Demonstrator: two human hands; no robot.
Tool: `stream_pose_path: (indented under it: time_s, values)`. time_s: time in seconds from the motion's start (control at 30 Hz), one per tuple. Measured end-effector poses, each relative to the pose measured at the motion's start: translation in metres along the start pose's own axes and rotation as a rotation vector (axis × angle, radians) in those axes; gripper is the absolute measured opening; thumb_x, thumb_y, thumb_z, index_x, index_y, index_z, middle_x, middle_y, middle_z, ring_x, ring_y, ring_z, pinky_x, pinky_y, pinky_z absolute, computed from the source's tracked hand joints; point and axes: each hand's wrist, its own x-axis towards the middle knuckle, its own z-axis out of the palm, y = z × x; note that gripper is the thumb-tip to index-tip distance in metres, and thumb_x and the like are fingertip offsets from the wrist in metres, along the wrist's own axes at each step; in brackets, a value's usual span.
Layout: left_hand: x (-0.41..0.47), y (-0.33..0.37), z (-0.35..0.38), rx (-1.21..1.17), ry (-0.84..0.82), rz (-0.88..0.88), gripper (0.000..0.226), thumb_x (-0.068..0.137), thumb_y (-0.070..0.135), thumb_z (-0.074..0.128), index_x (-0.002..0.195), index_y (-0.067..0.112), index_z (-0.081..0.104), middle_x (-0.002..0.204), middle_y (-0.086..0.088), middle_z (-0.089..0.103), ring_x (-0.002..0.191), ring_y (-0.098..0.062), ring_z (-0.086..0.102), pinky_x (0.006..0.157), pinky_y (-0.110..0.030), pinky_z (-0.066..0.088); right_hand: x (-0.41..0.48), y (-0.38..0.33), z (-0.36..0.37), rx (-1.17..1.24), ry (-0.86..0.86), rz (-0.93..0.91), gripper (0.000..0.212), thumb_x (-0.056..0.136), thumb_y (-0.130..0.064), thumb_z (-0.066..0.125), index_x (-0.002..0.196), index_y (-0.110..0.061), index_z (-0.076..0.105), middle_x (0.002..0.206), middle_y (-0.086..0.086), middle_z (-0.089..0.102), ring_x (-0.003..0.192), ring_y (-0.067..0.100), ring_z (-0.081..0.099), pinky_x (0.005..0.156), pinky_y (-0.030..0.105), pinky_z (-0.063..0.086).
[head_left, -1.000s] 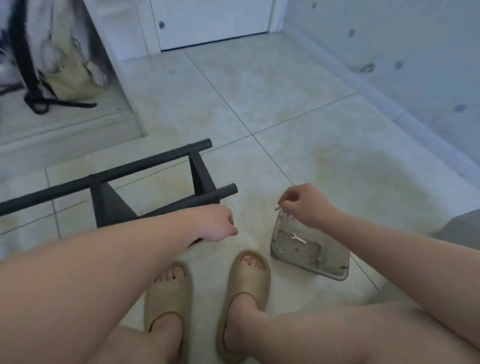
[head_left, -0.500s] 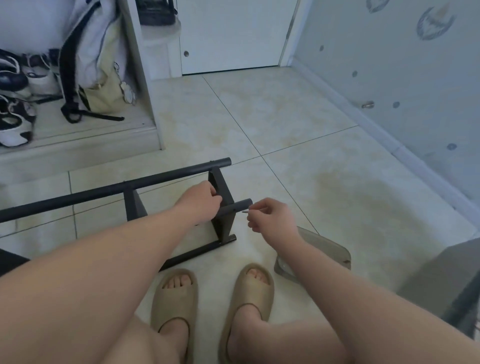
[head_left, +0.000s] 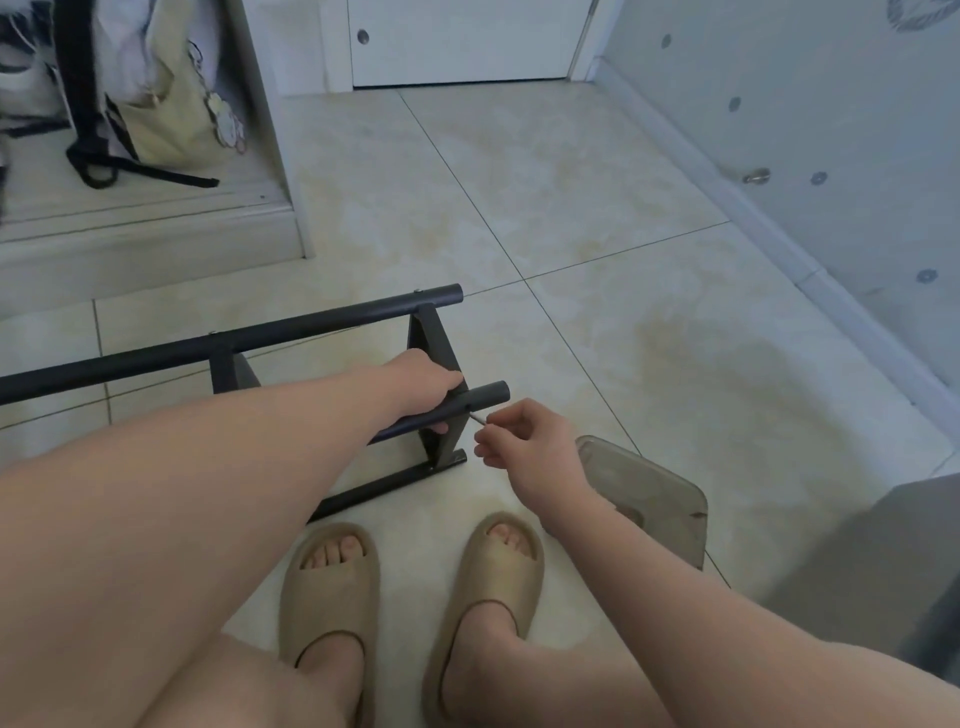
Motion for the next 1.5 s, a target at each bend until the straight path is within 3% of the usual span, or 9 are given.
stream_pose_path:
  time_s: [0.13,0.23,0.3,0.6,0.93,1.07,1.2,1.33,1.5]
  values:
    - [0.001,-0.001,0.000,-0.022,-0.020,-0.009,0.028,0.099,0.028,0.059,0.080,0.008,0.055,0.039,0.009,0.058,0.058,-0.019,0.065,0.046,-0.025,0.053,0.003,0.008,0.005,0.040,0.013,0.019,0.010,0.089,0.002,0.065,0.086,-0.007,0.064,0.071,0.006,0.071,0.069,0.018,0.070,0.077,0.040,0.062]
    - [0.000,-0.004,-0.003,-0.040,-0.109,-0.020,0.034,0.100,0.033,0.055,0.105,0.001,0.066,0.071,-0.009,0.076,0.080,-0.028,0.075,0.087,-0.042,0.059,0.004,0.010,0.007,0.088,0.035,0.012,0.010,0.089,0.002,0.065,0.085,-0.007,0.064,0.070,0.006,0.071,0.068,0.019,0.070,0.077,0.040,0.062]
    - [0.001,-0.006,-0.003,-0.062,-0.112,-0.033,0.039,0.100,0.037,0.056,0.112,0.001,0.066,0.079,-0.013,0.077,0.083,-0.028,0.076,0.092,-0.042,0.055,0.003,0.009,0.007,0.116,0.042,0.003,0.010,0.090,0.001,0.064,0.085,-0.008,0.064,0.069,0.004,0.071,0.067,0.018,0.070,0.075,0.038,0.062]
    - [0.000,-0.005,-0.003,-0.049,-0.131,-0.048,0.046,0.098,0.044,0.059,0.117,0.003,0.064,0.087,-0.013,0.078,0.087,-0.027,0.076,0.091,-0.041,0.055,-0.002,0.004,0.006,0.159,0.040,-0.014,0.013,0.091,0.003,0.063,0.085,-0.008,0.064,0.069,0.006,0.071,0.067,0.020,0.068,0.072,0.036,0.060]
    - [0.000,-0.005,-0.003,-0.065,-0.116,-0.065,0.043,0.098,0.042,0.060,0.117,0.003,0.064,0.079,-0.012,0.077,0.083,-0.030,0.076,0.053,-0.024,0.049,-0.001,0.000,0.004,0.166,0.028,-0.005,0.012,0.090,0.004,0.064,0.085,-0.007,0.065,0.067,0.003,0.070,0.064,0.017,0.068,0.073,0.037,0.060]
    - [0.000,-0.006,-0.004,-0.062,-0.120,-0.061,0.042,0.098,0.041,0.060,0.116,0.003,0.065,0.069,-0.008,0.075,0.081,-0.029,0.076,0.052,-0.024,0.049,-0.003,0.002,0.005,0.149,0.018,-0.001,0.013,0.090,0.005,0.065,0.084,-0.006,0.065,0.067,0.005,0.069,0.065,0.020,0.066,0.073,0.036,0.060]
    - [0.001,-0.007,-0.003,-0.050,-0.134,-0.064,0.042,0.098,0.043,0.060,0.115,0.004,0.065,0.078,-0.012,0.077,0.083,-0.028,0.076,0.069,-0.030,0.054,-0.003,0.004,0.008,0.127,0.011,-0.018,0.016,0.090,0.005,0.065,0.081,-0.009,0.065,0.068,0.006,0.069,0.067,0.020,0.066,0.077,0.040,0.059]
    - [0.001,-0.007,-0.003,-0.081,-0.137,-0.062,0.039,0.098,0.040,0.060,0.114,0.005,0.066,0.083,-0.010,0.078,0.081,-0.028,0.077,0.055,-0.024,0.050,0.002,0.003,0.012,0.024,0.006,-0.042,0.018,0.091,0.002,0.065,0.081,-0.013,0.065,0.066,0.001,0.069,0.070,0.021,0.068,0.082,0.050,0.059]
    - [0.000,-0.008,-0.004,-0.093,-0.152,-0.069,0.039,0.098,0.040,0.061,0.114,0.005,0.066,0.083,-0.011,0.078,0.081,-0.027,0.077,0.053,-0.023,0.050,0.009,0.002,0.019,0.003,0.009,-0.032,0.017,0.092,0.002,0.063,0.083,-0.012,0.064,0.067,0.001,0.070,0.067,0.019,0.067,0.080,0.053,0.059]
